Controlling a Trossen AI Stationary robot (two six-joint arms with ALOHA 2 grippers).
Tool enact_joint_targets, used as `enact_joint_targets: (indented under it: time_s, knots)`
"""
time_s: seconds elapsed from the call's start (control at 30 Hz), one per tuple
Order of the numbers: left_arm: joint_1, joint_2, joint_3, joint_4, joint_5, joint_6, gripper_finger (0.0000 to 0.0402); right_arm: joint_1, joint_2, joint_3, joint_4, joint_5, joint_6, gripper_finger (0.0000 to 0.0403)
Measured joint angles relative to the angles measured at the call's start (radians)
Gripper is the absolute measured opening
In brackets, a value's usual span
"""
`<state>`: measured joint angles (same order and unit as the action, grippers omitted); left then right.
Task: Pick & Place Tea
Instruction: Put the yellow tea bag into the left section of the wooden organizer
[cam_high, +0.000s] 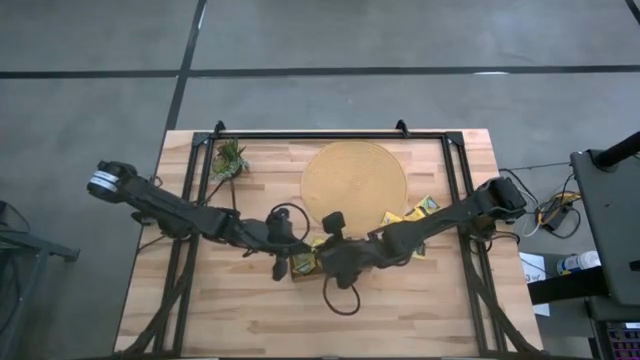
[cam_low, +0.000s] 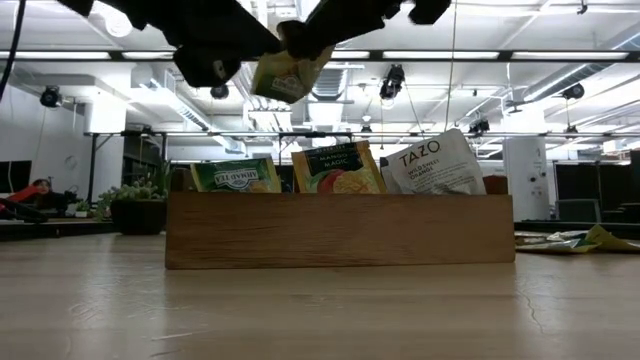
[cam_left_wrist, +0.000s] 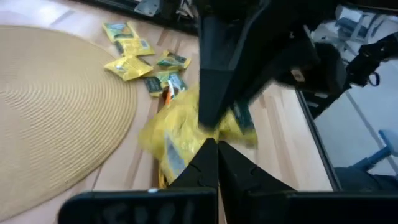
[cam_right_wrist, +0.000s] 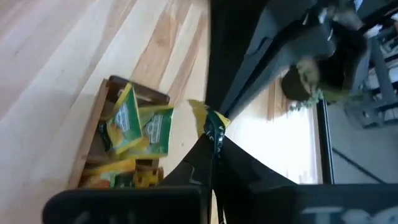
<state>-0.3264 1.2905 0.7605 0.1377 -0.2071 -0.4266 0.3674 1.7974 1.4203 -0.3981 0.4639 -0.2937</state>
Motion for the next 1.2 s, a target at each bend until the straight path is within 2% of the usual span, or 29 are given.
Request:
enact_joint_targets:
  time_s: [0.13,0.23,0.33,0.4,0.47,0.53,0.6,0.8,1.0,1.2]
  knots:
    - [-0.011,-0.089,0.039,-0.194,0.0,-0.053,0.0,0.035,-0.031,-0.005,-0.091,0.042,0.019,0.0008]
    - [-0.063,-0.163,0.01,-0.246,-0.125,-0.091,0.0,0.058,-0.065,-0.014,-0.152,0.095,0.062,0.0008]
    - [-0.121,-0.211,-0.035,-0.226,-0.294,-0.095,0.0,0.064,-0.095,-0.022,-0.154,0.094,0.111,0.0008]
    - [-0.144,-0.238,-0.053,-0.208,-0.39,-0.098,0.0,0.063,-0.101,-0.022,-0.145,0.036,0.167,0.0008]
    - [-0.148,-0.253,-0.061,-0.202,-0.437,-0.099,0.0,0.056,-0.098,-0.023,-0.144,-0.042,0.233,0.0008]
    - [-0.149,-0.254,-0.063,-0.208,-0.441,-0.105,0.0,0.046,-0.093,-0.023,-0.137,-0.12,0.264,0.0008]
    - [-0.149,-0.251,-0.063,-0.205,-0.442,-0.108,0.0,0.034,-0.077,-0.023,-0.118,-0.152,0.261,0.0008]
    - [-0.147,-0.239,-0.063,-0.199,-0.443,-0.106,0.0,0.031,-0.022,-0.024,-0.015,-0.158,0.289,0.0008]
    - [-0.147,-0.243,-0.063,-0.201,-0.445,-0.102,0.0,0.003,0.049,0.052,-0.016,-0.169,0.433,0.0008]
    - [-0.147,-0.244,-0.063,-0.201,-0.445,-0.092,0.0,-0.016,0.111,0.099,-0.029,-0.241,0.485,0.0008]
